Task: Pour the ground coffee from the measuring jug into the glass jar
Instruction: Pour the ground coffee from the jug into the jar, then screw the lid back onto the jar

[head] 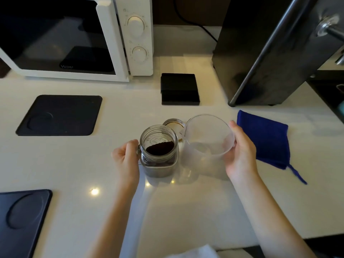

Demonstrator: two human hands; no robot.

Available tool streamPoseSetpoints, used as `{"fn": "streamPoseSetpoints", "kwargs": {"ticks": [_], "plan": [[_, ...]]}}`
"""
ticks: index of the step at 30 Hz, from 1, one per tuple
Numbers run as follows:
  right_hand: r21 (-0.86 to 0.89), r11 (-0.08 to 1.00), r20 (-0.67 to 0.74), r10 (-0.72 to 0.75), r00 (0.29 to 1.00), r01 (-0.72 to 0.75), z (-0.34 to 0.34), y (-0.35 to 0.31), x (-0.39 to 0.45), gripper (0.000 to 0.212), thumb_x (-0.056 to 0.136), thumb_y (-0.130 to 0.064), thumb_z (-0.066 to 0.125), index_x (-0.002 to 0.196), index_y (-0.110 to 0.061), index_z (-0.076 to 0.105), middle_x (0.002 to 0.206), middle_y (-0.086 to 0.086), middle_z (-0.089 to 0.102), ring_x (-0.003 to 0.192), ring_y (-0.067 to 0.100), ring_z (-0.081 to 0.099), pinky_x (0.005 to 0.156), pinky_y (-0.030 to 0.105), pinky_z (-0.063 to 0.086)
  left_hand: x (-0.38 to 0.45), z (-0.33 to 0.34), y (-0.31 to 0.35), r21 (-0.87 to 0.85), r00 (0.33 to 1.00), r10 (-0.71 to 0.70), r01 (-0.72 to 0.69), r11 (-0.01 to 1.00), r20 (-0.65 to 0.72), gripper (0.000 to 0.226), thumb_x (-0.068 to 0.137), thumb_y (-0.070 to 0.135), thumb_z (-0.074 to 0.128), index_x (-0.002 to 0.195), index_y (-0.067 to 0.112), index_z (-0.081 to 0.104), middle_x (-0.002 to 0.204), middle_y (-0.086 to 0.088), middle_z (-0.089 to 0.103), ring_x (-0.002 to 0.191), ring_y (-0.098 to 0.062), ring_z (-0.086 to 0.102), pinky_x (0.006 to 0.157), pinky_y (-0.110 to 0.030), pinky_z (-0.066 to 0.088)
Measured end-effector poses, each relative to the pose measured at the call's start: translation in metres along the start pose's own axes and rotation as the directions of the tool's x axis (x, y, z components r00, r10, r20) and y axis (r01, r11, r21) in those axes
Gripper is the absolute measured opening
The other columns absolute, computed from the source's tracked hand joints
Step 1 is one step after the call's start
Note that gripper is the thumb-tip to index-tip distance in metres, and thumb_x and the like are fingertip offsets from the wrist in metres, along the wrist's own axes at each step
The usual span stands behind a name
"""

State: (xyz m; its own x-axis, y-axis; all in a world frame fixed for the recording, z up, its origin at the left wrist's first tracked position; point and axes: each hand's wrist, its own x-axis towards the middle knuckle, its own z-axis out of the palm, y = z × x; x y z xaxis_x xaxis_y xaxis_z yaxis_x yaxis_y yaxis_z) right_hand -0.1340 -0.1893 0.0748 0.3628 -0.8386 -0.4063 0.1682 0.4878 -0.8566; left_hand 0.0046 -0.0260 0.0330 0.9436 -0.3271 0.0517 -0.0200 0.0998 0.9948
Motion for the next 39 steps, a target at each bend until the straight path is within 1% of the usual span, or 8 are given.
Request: {"fn": "streamPoseSetpoints", "kwargs": {"ticks": [4, 8, 13, 17, 24, 28, 32, 39], "plan": [[0.001, 0.999, -0.022, -0.051, 0.998, 0.052, -0.003, 0.006, 0.001, 0.023, 0.073, -0.027, 0.072, 0.078, -0.007, 0.063, 0.090, 0.013, 0.056, 0.088, 0.023, 0.055, 0.098, 0.045, 0.041, 0.000, -0.001, 0.000, -0.006, 1.000, -0.002, 0.002, 1.000, 0.004, 0.038, 0.068, 0.011, 0.039, 0.036, 0.029, 0.026, 0.036, 0.016, 0.021, 0.040, -0.001, 0.017, 0.037, -0.014, 0.015], [-0.110, 0.974, -0.026, -0.204, 0.979, 0.200, -0.007, 0.008, 0.003, 0.056, 0.076, -0.031, 0.069, 0.092, 0.017, 0.045, 0.079, 0.012, 0.045, 0.079, 0.022, 0.044, 0.081, 0.039, 0.042, -0.001, -0.002, -0.001, 0.002, 1.000, -0.004, 0.004, 1.000, -0.015, 0.040, 0.073, 0.012, 0.040, 0.040, 0.029, 0.026, 0.036, 0.015, 0.023, 0.040, -0.001, 0.018, 0.038, -0.014, 0.016], [-0.439, 0.807, 0.162, -0.361, 0.918, 0.395, -0.019, -0.003, 0.011, 0.031, 0.083, -0.028, 0.060, 0.064, -0.005, 0.053, 0.058, -0.004, 0.052, 0.059, 0.006, 0.048, 0.057, 0.016, 0.040, -0.005, -0.004, 0.002, 0.104, 0.997, 0.078, -0.080, 0.991, 0.023, 0.036, 0.090, 0.017, 0.037, 0.054, 0.017, 0.034, 0.044, 0.015, 0.038, 0.045, 0.002, 0.033, 0.044, -0.009, 0.027], [-0.520, 0.628, 0.431, -0.392, 0.813, 0.579, -0.013, -0.031, 0.019, 0.012, 0.081, -0.024, 0.060, 0.070, -0.023, 0.059, 0.068, -0.007, 0.061, 0.067, 0.006, 0.055, 0.060, 0.013, 0.044, -0.012, -0.023, 0.000, 0.313, 0.979, 0.138, -0.180, 0.933, 0.153, 0.038, 0.091, 0.037, 0.026, 0.088, 0.010, 0.053, 0.078, -0.002, 0.055, 0.072, 0.003, 0.049, 0.066, -0.009, 0.036], [-0.661, 0.094, 0.750, 0.115, 0.652, 0.744, 0.067, -0.061, 0.044, 0.019, 0.081, -0.036, 0.060, 0.088, -0.019, 0.064, 0.087, -0.001, 0.064, 0.082, 0.012, 0.057, 0.071, 0.028, 0.046, -0.024, -0.056, -0.015, 0.767, 0.939, 0.031, -0.298, 0.568, 0.342, 0.068, 0.081, 0.052, 0.029, 0.131, 0.009, 0.045, 0.139, -0.010, 0.048, 0.130, -0.026, 0.039, 0.107, -0.044, 0.029], [-0.595, -0.192, 0.705, 0.341, 0.622, 0.780, 0.114, -0.047, 0.055, 0.031, 0.078, -0.041, 0.060, 0.091, -0.014, 0.061, 0.095, 0.007, 0.062, 0.085, 0.024, 0.057, 0.069, 0.037, 0.047, -0.029, -0.059, -0.023, 0.864, 0.936, -0.044, -0.304, 0.401, 0.349, 0.077, 0.078, 0.059, 0.015, 0.142, 0.017, 0.030, 0.155, 0.000, 0.024, 0.139, -0.004, 0.004, 0.116, -0.034, 0.004], [-0.480, -0.355, 0.665, 0.449, 0.597, 0.802, 0.145, -0.022, 0.061, 0.052, 0.075, -0.048, 0.061, 0.096, -0.001, 0.058, 0.098, 0.019, 0.063, 0.079, 0.032, 0.059, 0.056, 0.034, 0.042, -0.028, -0.056, -0.025, 0.888, 0.942, -0.066, -0.286, 0.361, 0.330, 0.076, 0.079, 0.059, 0.011, 0.144, 0.022, 0.023, 0.156, 0.004, 0.017, 0.137, -0.001, -0.002, 0.116, -0.034, 0.002], [-0.417, -0.505, 0.443, 0.614, 0.654, 0.756, 0.169, 0.001, 0.066, 0.041, 0.077, -0.050, 0.057, 0.088, -0.013, 0.043, 0.064, -0.001, 0.045, 0.051, 0.012, 0.045, 0.040, 0.024, 0.030, -0.025, -0.058, -0.022, 0.870, 0.946, -0.039, -0.280, 0.406, 0.322, 0.068, 0.080, 0.056, 0.023, 0.138, 0.024, 0.038, 0.152, 0.004, 0.029, 0.141, -0.013, 0.019, 0.114, -0.034, 0.010]]}}
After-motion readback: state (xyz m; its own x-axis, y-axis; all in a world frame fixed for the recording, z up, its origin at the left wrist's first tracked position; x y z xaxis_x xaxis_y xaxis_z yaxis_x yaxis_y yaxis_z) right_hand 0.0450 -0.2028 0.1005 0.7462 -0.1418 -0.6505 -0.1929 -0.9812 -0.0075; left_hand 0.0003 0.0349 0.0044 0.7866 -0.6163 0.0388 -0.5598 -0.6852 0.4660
